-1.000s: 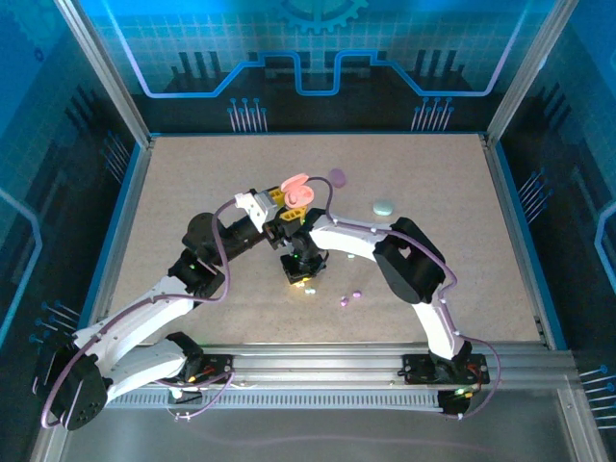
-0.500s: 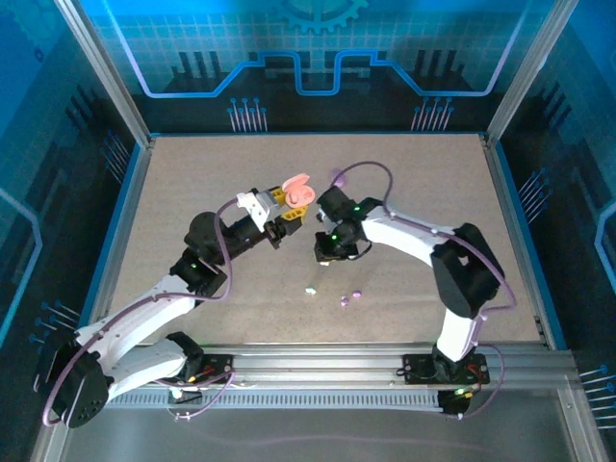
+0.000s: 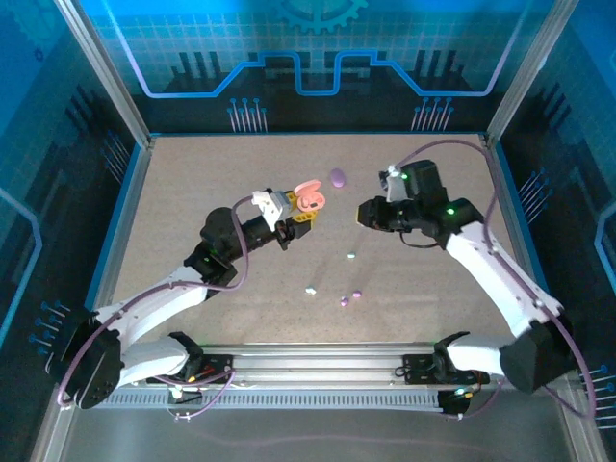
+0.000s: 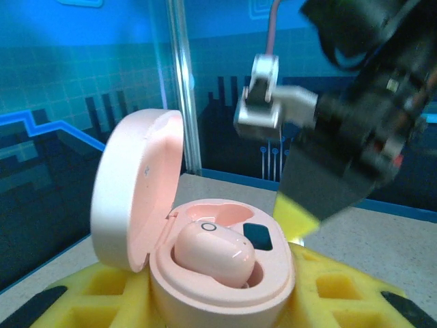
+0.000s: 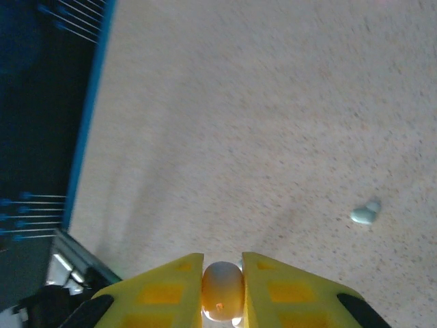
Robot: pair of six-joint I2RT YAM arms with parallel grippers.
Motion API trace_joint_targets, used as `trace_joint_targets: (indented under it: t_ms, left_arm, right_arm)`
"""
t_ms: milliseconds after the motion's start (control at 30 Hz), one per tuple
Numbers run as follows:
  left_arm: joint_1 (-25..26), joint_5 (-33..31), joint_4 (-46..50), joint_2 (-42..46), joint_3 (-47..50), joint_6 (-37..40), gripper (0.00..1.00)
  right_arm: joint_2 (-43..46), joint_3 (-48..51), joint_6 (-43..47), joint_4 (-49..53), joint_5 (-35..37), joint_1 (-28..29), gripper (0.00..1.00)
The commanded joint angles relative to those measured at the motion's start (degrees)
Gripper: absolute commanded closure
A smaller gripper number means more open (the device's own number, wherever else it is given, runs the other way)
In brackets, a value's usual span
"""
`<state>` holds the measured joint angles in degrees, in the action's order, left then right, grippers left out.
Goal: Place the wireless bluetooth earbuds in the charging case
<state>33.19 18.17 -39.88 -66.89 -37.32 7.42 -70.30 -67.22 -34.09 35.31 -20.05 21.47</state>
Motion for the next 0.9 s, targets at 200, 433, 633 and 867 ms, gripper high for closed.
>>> trace_joint_targets:
  t_ms: [200,433,633,867]
  left_arm:
    - [0.8,10.3,-6.7,-4.0,-0.8,-3.4,0.72]
    - [1.1,12.3,-5.7,-5.1,-2.2,-4.3,0.72]
    - [1.3,13.5,-5.1,-5.3,-3.1,-4.7,0.72]
    - [1.3,14.0,-4.4,-5.3,-3.4,-4.3,0.71]
  right_arm:
    - [4.2,-6.7,-1.1,-3.7,-17.6,-0.9,0.79]
    - [3.1,-7.4,-1.2,-5.3,-21.9,1.1,0.79]
    - [0.9,-7.5,-1.4,-5.8,-21.7,3.0,0.78]
    - [-0.7,-7.7,-2.4,-7.9,-21.5,4.3,0.78]
